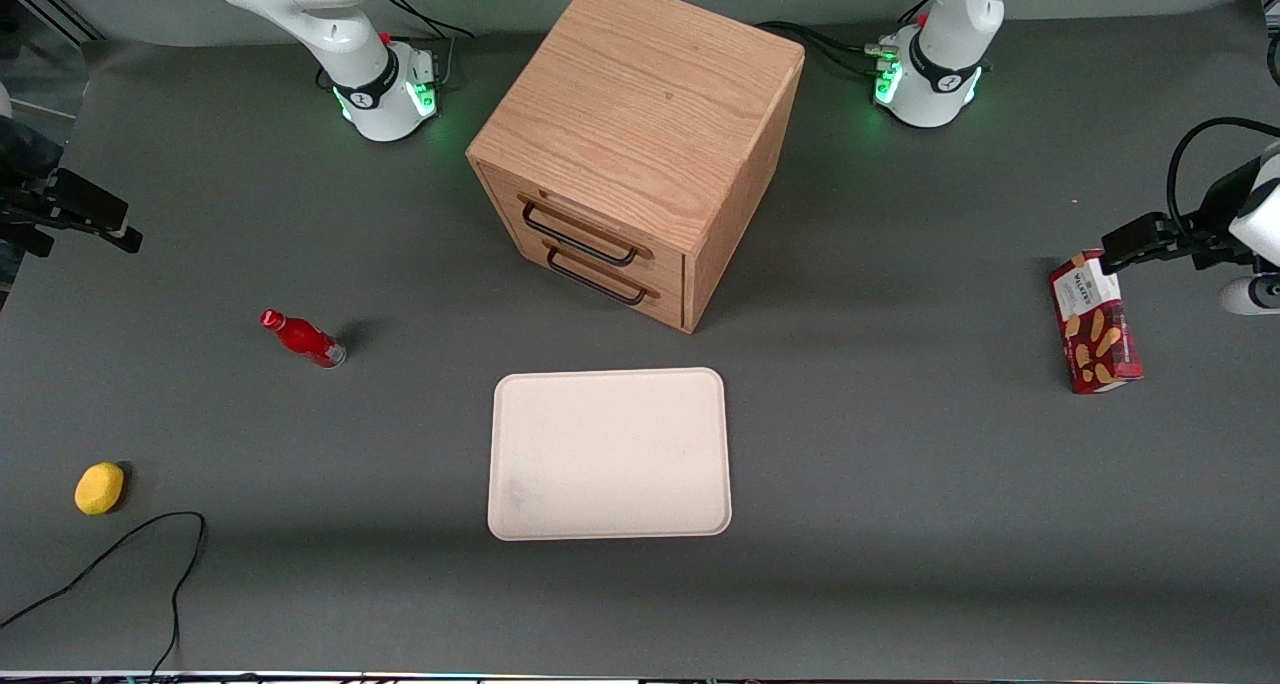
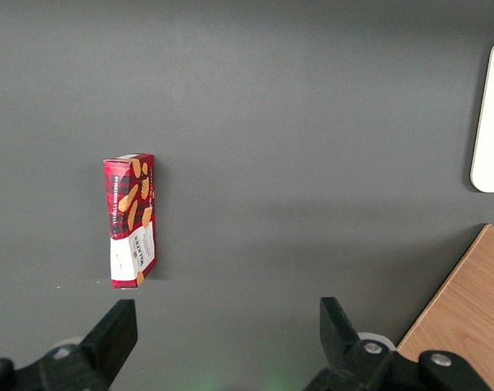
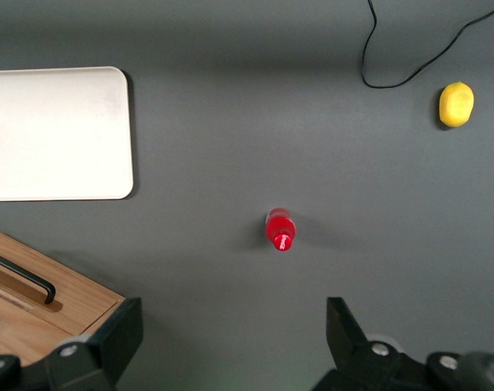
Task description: Open upper drawer
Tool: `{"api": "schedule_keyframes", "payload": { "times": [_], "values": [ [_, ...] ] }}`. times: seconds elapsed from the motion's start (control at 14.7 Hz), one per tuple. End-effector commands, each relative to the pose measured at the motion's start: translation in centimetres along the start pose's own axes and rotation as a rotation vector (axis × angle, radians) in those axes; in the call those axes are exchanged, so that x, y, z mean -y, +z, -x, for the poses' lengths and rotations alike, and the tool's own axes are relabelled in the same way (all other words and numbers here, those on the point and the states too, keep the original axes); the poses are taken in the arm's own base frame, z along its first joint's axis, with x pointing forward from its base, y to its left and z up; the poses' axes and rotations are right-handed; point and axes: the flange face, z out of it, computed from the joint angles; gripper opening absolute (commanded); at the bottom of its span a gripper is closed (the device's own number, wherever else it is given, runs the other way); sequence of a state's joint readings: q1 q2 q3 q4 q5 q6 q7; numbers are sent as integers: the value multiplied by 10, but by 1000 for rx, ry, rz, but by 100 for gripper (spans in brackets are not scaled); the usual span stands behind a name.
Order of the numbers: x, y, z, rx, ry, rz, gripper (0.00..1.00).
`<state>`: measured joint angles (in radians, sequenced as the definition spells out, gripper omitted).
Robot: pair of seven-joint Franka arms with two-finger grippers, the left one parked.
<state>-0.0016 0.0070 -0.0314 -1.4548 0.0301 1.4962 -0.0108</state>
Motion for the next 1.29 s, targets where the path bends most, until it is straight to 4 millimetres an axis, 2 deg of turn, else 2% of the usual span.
{"api": "schedule_keyframes", "payload": {
  "times": [0.0,1.22],
  "values": [
    [-4,0,3,3,-15,-2,100],
    [1,5,-2,8,-10,-4,100]
  ]
}}
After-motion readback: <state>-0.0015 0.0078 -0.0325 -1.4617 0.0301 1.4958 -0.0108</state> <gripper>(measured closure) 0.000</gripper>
